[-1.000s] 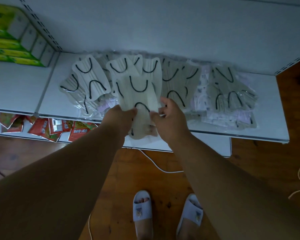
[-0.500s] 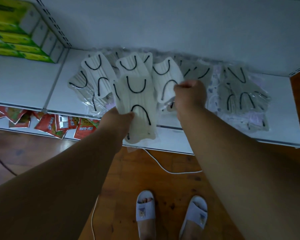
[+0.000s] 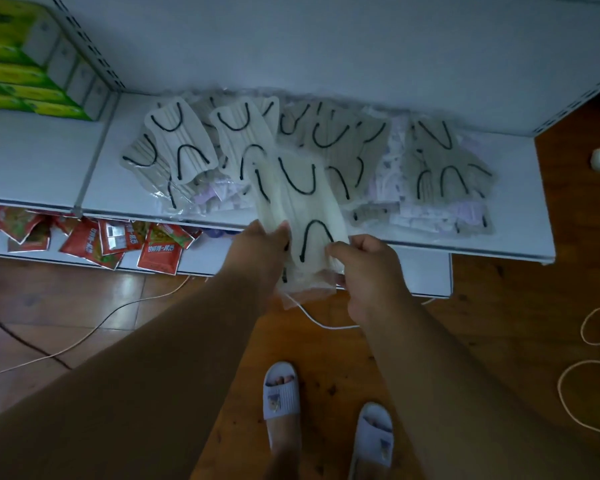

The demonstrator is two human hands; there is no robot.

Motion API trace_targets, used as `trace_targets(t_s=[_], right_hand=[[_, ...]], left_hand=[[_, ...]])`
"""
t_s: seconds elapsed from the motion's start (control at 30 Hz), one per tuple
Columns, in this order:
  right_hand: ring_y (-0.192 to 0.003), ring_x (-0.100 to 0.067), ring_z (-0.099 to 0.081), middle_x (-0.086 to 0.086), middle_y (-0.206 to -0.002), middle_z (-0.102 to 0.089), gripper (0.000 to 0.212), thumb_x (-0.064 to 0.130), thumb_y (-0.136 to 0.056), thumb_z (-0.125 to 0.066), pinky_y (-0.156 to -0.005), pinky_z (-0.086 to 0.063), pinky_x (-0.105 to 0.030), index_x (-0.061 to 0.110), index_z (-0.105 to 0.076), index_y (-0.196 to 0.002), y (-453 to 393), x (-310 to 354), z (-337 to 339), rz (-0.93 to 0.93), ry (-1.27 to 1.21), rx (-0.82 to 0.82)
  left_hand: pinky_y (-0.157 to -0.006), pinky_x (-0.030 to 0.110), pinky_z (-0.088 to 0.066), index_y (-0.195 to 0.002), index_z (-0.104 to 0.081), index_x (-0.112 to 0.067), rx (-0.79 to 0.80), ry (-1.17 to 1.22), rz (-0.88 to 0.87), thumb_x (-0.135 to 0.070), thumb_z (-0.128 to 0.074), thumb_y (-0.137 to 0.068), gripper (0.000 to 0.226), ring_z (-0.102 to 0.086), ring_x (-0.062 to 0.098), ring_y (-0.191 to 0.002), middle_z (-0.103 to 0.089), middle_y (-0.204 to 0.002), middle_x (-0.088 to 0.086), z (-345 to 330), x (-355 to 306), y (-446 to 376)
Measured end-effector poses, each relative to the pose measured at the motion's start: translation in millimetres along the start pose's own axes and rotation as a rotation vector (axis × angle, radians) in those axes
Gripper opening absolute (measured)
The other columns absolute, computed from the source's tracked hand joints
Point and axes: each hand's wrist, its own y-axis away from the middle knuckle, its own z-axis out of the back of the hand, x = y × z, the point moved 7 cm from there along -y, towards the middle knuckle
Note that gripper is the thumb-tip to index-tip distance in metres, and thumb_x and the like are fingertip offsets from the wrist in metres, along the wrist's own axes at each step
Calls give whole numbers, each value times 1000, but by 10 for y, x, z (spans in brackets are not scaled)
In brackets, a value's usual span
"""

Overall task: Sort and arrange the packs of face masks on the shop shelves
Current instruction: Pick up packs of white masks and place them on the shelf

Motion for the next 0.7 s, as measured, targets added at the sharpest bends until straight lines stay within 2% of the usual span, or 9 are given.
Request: trace_targets(t_s=[0.07, 0.13, 0.23, 0.3, 0.43, 0.47, 0.53, 0.6, 0.7], right_hand=[[-78, -28, -71, -18, -96, -71, 12, 8, -84, -73, -58, -58, -36, 6, -66, -94, 97, -25, 114, 12, -73, 45], [-77, -31, -71, -23, -100, -71, 20, 9, -83, -76, -60, -57, -38, 2, -63, -97, 186, -58, 253, 47, -55, 67], [-90, -31, -73, -15, -104, -73, 36, 14, -81, -80, -75, -60, -52, 10, -63, -113, 388, -74, 513, 89, -48, 102], [-93, -30, -73, -9, -103, -75, 32, 15, -83, -78, -81, -59, -52, 13, -67, -113, 605, -71, 703, 86, -56, 171], [-92, -29, -73, -9, -97, -77, 15, 11, -87, -73, -85, -58, -53, 13, -71, -102, 1235, 18, 1107, 78, -9, 261], [-93, -29, -73, -9, -97, -77, 16, 10, -88, -71, -85, -58, -53, 13, -70, -103, 1409, 63, 1222, 96, -1, 266], [-95, -30, -72, -8, -98, -76, 16, 8, -90, -69, -87, -57, -52, 14, -68, -105, 1792, 202, 1448, 149, 32, 266], [-96, -29, -72, -6, -99, -76, 18, 6, -91, -67, -88, -57, -50, 15, -66, -107, 2133, 306, 1652, 175, 76, 279], [-92, -31, -73, -12, -103, -75, 22, 3, -92, -63, -79, -60, -48, 12, -65, -112, 2692, 497, 1873, 164, 26, 370]], left_hand=[[-94, 44, -55, -135, -52, -12, 113, 199, 68, -15, -68, -91, 46, -66, 34, -110, -64, -125, 16, -143, 213, 104], [-79, 50, -61, -116, -67, -18, 70, 374, 88, -8, -70, -90, 28, -74, 31, -90, -76, -102, 9, -152, 329, 250], [-78, 50, -62, -103, -69, -26, 182, 345, -5, -1, -75, -83, 33, -75, 30, -88, -78, -94, 4, -270, 361, 550], [-76, 49, -62, -100, -69, -26, 213, 323, -24, 0, -78, -80, 34, -74, 33, -89, -78, -91, 5, -311, 345, 838], [-53, 25, -56, -111, -68, -19, 214, 341, -82, -6, -74, -86, 29, -75, 16, -73, -78, -90, 2, -311, 238, 1626], [-53, 25, -55, -113, -67, -19, 211, 369, -77, -12, -70, -92, 23, -74, 15, -71, -78, -88, 2, -300, 187, 1867], [-65, 33, -60, -113, -66, -20, 195, 419, -59, -20, -61, -99, 15, -76, 18, -77, -78, -88, 2, -263, 102, 2330], [-77, 42, -61, -114, -65, -19, 194, 446, -75, -20, -59, -100, 15, -76, 23, -85, -78, -92, 3, -257, 32, 2736], [-79, 49, -61, -117, -64, -18, 169, 479, -132, -17, -60, -100, 18, -76, 27, -89, -78, -98, 7, -160, -137, 3325]])
